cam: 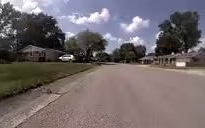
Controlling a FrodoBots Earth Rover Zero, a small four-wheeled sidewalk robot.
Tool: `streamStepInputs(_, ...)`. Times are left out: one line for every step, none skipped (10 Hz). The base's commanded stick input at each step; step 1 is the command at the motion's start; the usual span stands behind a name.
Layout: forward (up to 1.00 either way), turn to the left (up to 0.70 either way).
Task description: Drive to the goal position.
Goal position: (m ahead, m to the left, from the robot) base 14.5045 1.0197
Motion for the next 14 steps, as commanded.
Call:
streamStepInputs(1.0, 0.0)
streamStepInputs(1.0, 0.0)
streamStepInputs(1.0, 0.0)
streamStepInputs(1.0, 0.0)
streamStepInputs(1.0, 0.0)
streamStepInputs(1.0, 0.0)
streamStepInputs(1.0, 0.0)
streamStepInputs(1.0, 0.0)
streamStepInputs(1.0, 0.0)
streamStepInputs(1.0, 0.0)
streamStepInputs(1.0, 0.0)
streamStepInputs(1.0, 0.0)
streamStepInputs(1.0, 0.0)
streamStepInputs(1.0, 0.0)
